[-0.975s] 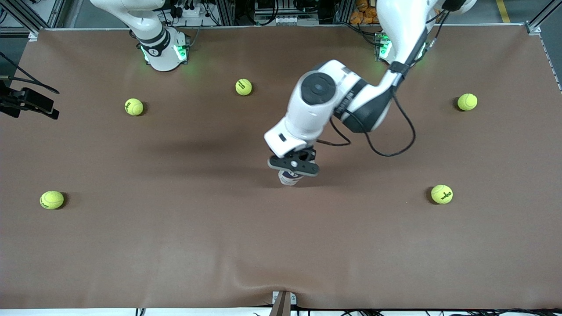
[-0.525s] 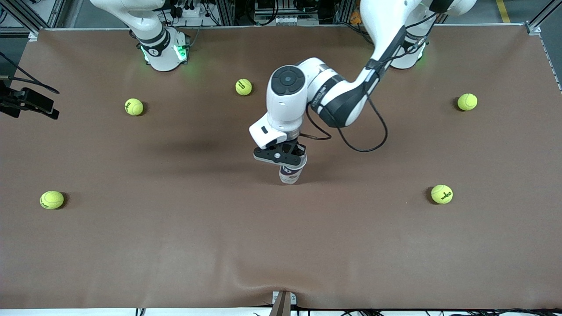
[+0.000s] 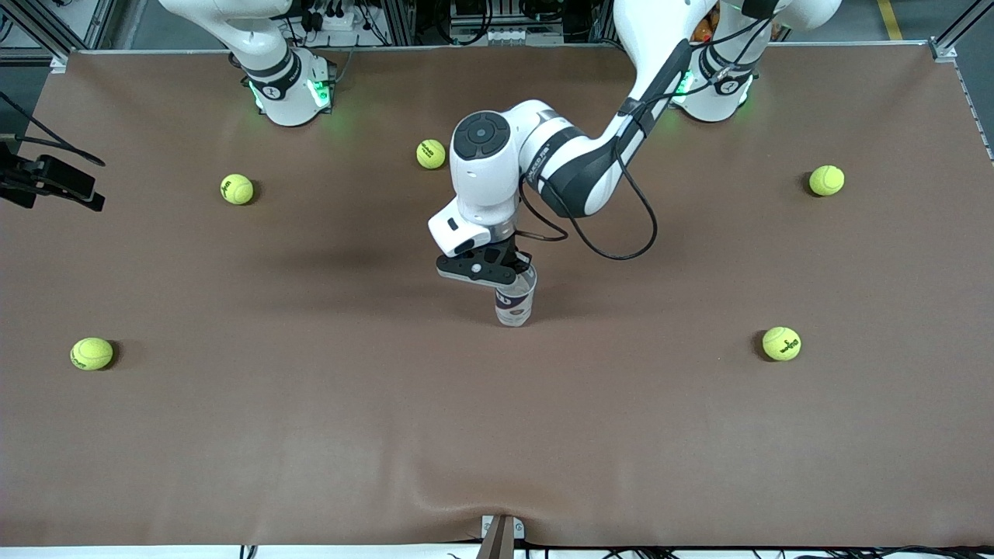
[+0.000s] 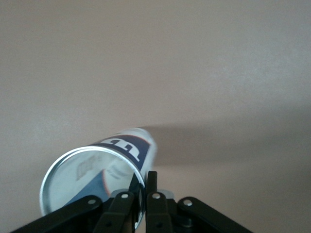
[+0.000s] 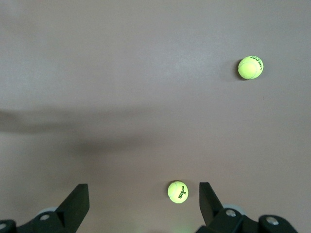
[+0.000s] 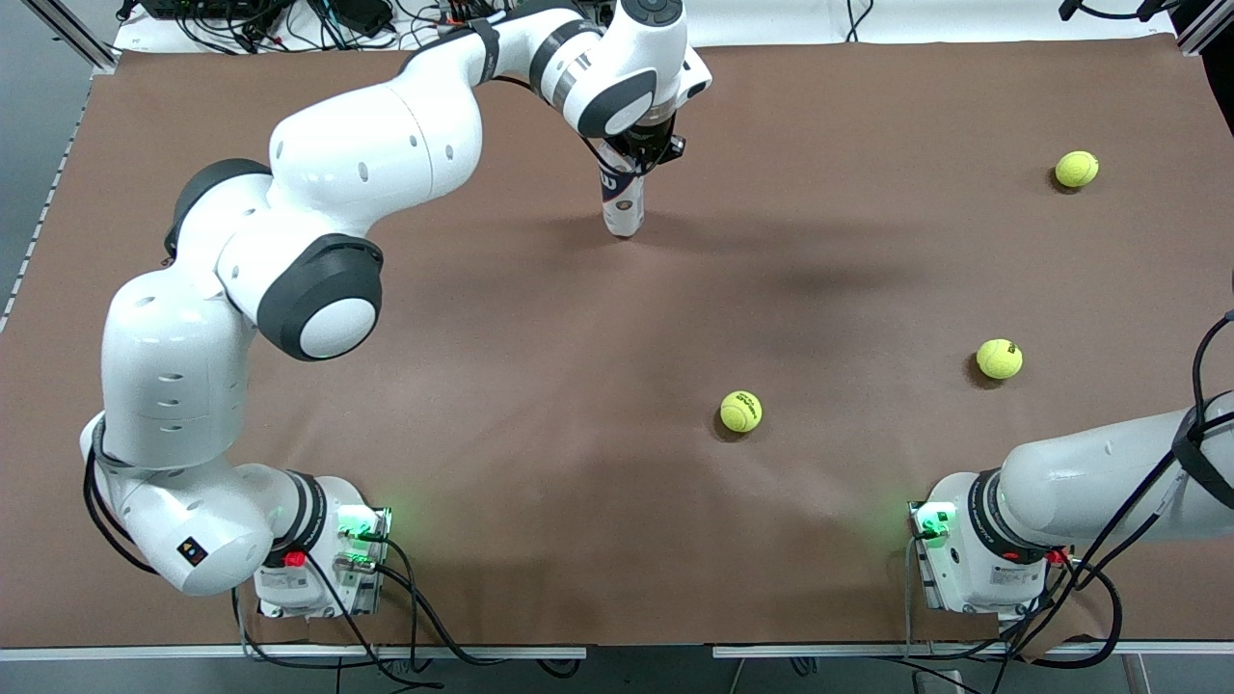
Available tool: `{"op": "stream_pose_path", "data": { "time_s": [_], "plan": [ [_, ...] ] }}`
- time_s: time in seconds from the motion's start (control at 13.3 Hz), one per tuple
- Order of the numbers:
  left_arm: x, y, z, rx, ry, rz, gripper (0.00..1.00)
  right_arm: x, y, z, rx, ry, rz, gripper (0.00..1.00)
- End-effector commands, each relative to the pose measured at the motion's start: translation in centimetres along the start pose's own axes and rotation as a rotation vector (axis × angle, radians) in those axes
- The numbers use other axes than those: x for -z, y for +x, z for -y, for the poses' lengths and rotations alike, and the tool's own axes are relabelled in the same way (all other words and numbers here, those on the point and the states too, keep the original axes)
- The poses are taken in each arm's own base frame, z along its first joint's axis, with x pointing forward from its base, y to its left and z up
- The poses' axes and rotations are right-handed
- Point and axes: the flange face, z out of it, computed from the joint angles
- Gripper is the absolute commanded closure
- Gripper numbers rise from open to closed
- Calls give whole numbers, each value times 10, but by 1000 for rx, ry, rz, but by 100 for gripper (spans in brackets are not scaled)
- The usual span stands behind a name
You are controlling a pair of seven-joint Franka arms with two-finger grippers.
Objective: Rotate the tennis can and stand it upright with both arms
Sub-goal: 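Rotate the can upright and set its base on the table with the left gripper, then open the left gripper and raise it away from the upright can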
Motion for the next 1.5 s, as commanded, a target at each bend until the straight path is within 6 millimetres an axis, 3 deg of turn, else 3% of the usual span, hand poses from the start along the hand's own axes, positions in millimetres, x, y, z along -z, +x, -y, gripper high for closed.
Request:
{"op": "stream_pose_path", "data": {
  "time_s": [0.0, 0.3, 0.45, 0.67, 0.75, 0.97, 1.43],
  "plan": [
    [3, 4, -1, 47, 5, -36, 0, 2, -3, 0, 6, 14, -7, 0],
    [17, 4, -2, 52, -6, -44, 0, 2, -3, 0, 7, 14, -7, 0],
    [44, 10, 10, 72, -16, -64, 0, 2, -3, 0, 7, 14, -7, 0],
    [101, 20, 48, 119, -10, -72, 0, 2, -3, 1, 9, 14, -7, 0],
    [116, 24, 64, 137, -1, -70, 0, 2, -3, 1, 7, 15, -7, 0],
    [183, 36, 133, 232, 3, -107, 0, 2, -3, 1, 9, 14, -7, 0],
    [253, 42, 294, 387, 64, -95, 0, 1, -2, 3, 12, 15, -5, 0]
  ]
}}
